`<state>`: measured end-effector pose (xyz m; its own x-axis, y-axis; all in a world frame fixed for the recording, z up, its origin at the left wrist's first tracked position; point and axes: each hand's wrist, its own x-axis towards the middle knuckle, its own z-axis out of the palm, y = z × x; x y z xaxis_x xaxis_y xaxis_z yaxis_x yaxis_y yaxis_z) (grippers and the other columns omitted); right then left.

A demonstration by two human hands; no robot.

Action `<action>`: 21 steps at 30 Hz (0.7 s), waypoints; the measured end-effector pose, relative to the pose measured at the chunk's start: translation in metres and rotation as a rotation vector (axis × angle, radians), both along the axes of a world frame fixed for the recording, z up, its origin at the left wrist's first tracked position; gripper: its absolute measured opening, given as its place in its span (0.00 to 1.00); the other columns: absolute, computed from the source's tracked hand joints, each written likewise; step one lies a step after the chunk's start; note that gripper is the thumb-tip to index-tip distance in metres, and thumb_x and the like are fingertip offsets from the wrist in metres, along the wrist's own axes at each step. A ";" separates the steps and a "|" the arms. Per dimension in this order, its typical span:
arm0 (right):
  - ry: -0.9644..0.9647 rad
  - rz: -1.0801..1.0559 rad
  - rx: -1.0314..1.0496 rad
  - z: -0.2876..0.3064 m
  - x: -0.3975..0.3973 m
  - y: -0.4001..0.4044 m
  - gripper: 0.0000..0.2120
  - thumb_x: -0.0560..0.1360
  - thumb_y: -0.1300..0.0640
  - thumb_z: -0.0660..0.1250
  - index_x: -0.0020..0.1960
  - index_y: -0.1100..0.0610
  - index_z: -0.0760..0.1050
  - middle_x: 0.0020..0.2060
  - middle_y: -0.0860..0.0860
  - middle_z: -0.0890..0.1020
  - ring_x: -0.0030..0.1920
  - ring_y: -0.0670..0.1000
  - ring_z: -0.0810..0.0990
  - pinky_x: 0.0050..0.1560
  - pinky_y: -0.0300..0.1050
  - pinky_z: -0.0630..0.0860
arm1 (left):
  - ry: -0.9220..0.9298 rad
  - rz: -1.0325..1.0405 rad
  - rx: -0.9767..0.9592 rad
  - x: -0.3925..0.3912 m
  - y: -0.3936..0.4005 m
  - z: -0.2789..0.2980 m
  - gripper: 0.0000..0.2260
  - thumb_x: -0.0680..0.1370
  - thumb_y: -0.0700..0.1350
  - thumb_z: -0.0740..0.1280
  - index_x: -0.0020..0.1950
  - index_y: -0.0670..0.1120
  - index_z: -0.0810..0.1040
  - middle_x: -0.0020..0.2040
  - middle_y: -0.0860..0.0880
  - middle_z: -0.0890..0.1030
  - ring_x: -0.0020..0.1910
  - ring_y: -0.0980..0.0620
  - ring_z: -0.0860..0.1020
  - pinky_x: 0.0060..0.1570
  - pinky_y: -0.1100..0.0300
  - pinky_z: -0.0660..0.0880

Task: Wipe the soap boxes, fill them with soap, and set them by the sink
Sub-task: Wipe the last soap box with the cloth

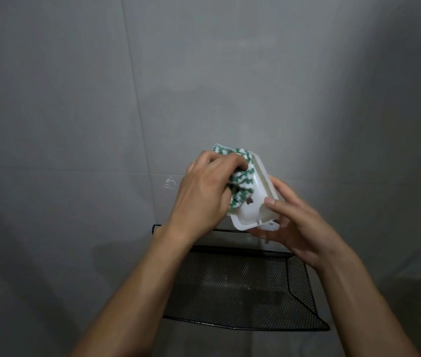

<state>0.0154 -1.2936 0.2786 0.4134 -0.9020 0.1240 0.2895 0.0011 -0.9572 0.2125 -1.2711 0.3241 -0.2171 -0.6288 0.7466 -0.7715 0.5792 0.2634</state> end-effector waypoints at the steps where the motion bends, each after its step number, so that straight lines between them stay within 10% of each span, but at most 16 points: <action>1: -0.016 0.032 0.008 0.001 -0.001 0.000 0.27 0.73 0.55 0.72 0.71 0.43 0.73 0.62 0.56 0.81 0.59 0.59 0.82 0.52 0.60 0.80 | -0.007 -0.011 -0.003 0.000 0.000 0.000 0.21 0.68 0.31 0.63 0.57 0.48 0.76 0.55 0.55 0.80 0.55 0.50 0.71 0.50 0.51 0.73; 11: -0.159 0.196 -0.004 0.002 -0.001 -0.011 0.23 0.81 0.51 0.60 0.75 0.45 0.68 0.71 0.55 0.75 0.63 0.55 0.77 0.63 0.58 0.76 | -0.063 -0.031 -0.013 -0.005 -0.001 -0.003 0.21 0.69 0.36 0.67 0.61 0.48 0.79 0.65 0.54 0.78 0.57 0.47 0.73 0.56 0.50 0.72; 21: -0.089 0.043 0.039 0.004 -0.004 -0.015 0.22 0.78 0.49 0.63 0.71 0.51 0.74 0.66 0.59 0.79 0.59 0.58 0.81 0.63 0.62 0.77 | -0.079 -0.168 -0.003 -0.026 0.013 -0.010 0.19 0.66 0.34 0.67 0.55 0.47 0.78 0.47 0.58 0.76 0.52 0.49 0.72 0.54 0.47 0.69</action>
